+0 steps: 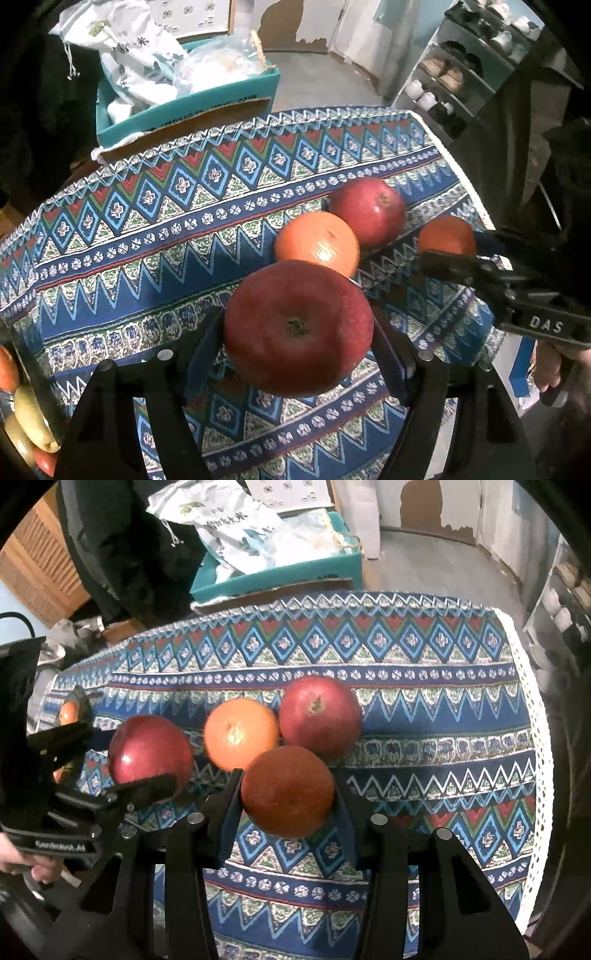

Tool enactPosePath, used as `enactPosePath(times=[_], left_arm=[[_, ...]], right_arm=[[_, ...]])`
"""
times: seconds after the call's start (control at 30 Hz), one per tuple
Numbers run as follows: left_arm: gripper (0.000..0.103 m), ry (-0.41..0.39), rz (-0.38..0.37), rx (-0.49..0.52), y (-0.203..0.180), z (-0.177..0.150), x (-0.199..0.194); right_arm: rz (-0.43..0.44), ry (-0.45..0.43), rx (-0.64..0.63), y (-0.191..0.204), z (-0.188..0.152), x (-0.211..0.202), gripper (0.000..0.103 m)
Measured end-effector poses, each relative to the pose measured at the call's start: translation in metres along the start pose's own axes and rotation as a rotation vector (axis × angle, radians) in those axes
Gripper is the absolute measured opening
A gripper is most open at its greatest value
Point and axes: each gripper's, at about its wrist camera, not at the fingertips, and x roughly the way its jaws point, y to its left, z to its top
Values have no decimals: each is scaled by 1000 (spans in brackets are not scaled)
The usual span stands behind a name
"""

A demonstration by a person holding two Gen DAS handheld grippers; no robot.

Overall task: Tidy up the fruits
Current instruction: 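Lift the red apple with the left tool while the right tool carries the orange toward the bowl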

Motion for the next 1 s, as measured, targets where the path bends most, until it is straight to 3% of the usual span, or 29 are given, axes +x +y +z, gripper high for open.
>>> enactPosePath(times=[1.0], left_arm=[[78,-180,14,-59,34,-20,-113]], right_arm=[[133,-160,-129,96,36,-76,46]])
